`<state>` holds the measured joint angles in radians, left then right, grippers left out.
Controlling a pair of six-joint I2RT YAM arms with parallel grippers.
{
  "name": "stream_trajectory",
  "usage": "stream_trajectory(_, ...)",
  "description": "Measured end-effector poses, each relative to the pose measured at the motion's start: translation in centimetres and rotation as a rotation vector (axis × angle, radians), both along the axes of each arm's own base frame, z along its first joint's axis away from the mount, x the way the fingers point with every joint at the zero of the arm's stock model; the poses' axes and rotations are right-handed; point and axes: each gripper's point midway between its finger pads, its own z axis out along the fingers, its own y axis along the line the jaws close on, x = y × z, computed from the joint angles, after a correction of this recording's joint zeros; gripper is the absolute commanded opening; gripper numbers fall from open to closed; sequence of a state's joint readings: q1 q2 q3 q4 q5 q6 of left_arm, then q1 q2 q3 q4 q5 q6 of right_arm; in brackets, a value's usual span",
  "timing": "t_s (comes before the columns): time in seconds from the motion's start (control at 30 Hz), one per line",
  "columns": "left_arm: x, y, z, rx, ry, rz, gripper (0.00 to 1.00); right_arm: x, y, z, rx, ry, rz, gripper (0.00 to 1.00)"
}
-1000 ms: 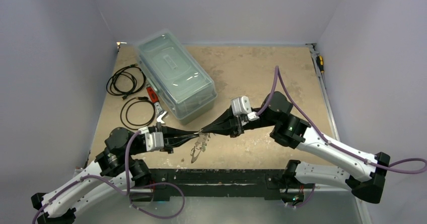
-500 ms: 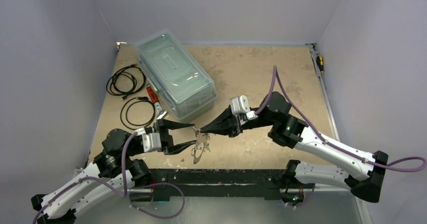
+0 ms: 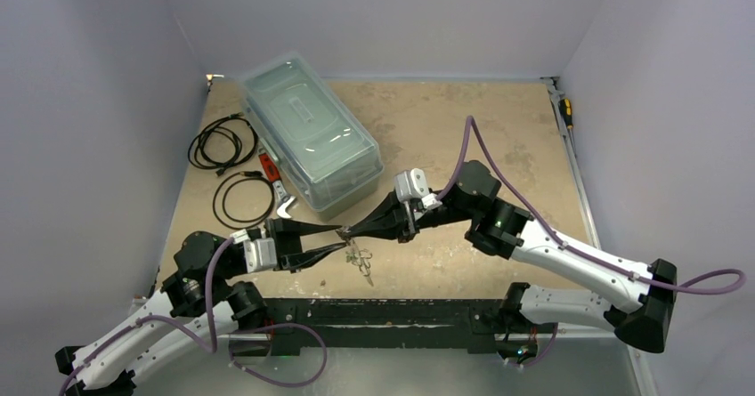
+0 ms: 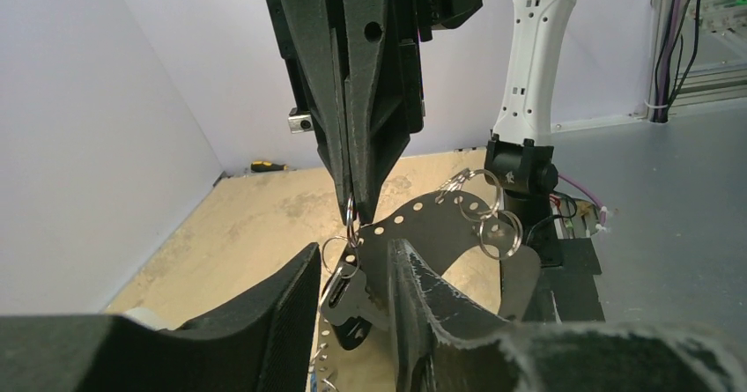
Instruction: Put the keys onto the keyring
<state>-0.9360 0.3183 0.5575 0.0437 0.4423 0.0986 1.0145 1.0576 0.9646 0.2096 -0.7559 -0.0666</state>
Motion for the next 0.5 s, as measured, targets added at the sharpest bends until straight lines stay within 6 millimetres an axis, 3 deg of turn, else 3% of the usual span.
stream_trajectory(0.5, -0.01, -0.04, -0.04, 0.002, 0.001, -0.002, 0.17, 0.06, 0.84, -0.26, 0.008, 0.001, 0.029, 0.00)
